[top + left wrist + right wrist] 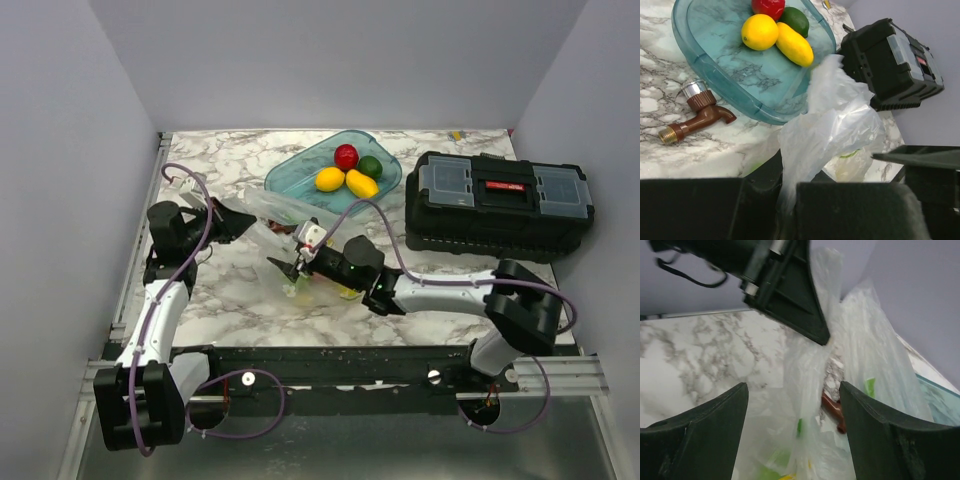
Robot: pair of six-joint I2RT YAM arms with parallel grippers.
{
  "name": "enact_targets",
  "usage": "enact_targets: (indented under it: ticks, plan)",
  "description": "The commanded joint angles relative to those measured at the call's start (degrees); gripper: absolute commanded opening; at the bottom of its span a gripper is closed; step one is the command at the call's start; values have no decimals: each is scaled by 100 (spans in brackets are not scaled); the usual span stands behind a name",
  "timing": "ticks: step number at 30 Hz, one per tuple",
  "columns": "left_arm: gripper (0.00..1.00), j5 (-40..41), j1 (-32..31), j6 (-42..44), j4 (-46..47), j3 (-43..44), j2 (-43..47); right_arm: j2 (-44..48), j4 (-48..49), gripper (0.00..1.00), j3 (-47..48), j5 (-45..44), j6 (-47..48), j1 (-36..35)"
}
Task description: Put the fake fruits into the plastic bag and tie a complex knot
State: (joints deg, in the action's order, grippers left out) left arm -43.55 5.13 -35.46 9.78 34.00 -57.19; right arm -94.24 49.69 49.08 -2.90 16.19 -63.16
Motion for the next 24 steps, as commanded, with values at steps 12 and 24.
enact_targets:
  ticks: [12,24]
  plan:
    - [0,-760,-16,1608,-789,779,-136,1103,-4393,92,1646,2992,-1003,1704]
    - [0,-1368,-122,3255,-2069,1505,-429,71,-5136,100,2317,3899,-325,2343]
